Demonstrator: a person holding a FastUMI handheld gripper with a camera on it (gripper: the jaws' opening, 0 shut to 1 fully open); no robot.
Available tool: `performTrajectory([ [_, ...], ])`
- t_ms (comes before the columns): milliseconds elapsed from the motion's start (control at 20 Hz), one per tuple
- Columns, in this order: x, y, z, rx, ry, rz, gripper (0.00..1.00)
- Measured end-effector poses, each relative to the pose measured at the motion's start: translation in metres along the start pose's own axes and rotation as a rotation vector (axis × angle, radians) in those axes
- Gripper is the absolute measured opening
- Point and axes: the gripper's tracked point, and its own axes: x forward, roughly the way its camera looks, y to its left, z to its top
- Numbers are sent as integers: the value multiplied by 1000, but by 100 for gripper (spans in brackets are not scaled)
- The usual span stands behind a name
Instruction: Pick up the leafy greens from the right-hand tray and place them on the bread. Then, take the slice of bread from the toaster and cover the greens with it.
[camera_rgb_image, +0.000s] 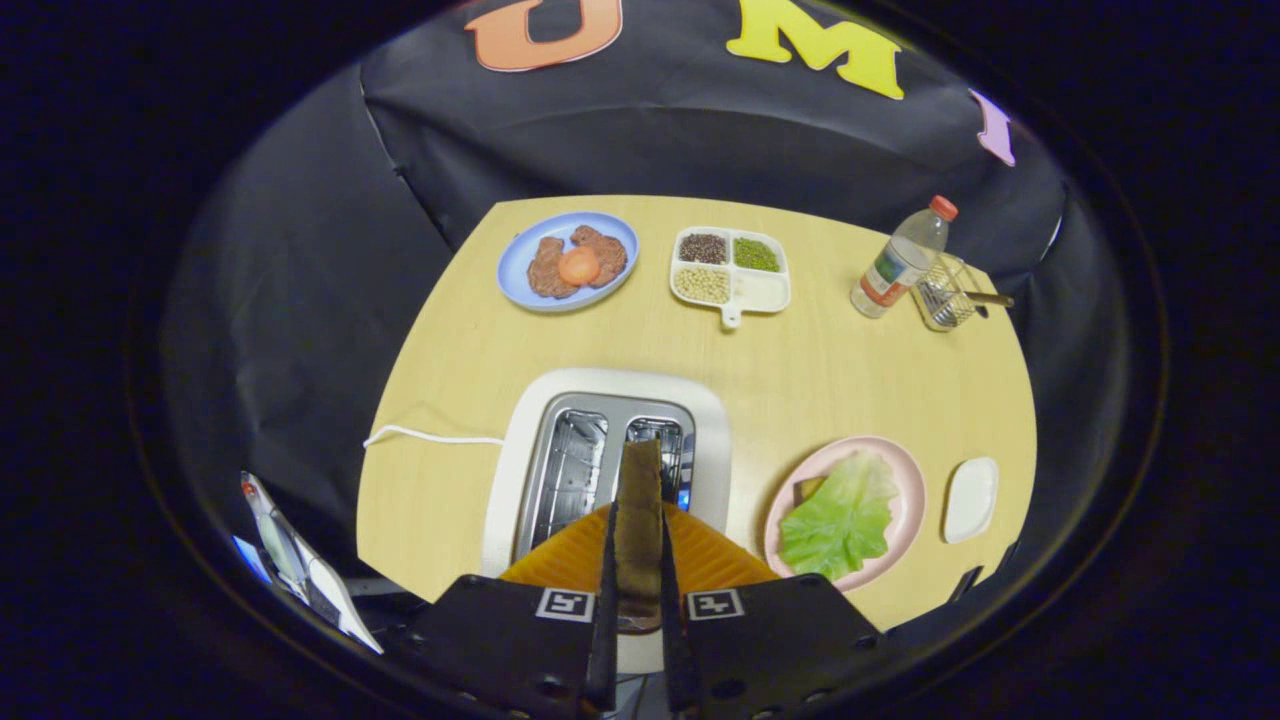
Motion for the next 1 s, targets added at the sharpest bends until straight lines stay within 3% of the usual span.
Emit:
performTrajectory([
  [150, -9, -11, 1, 0, -10, 2, 12],
  [750, -110, -45, 22, 62, -92, 198, 12],
  [1000, -105, -110, 13, 113, -107, 157, 12],
])
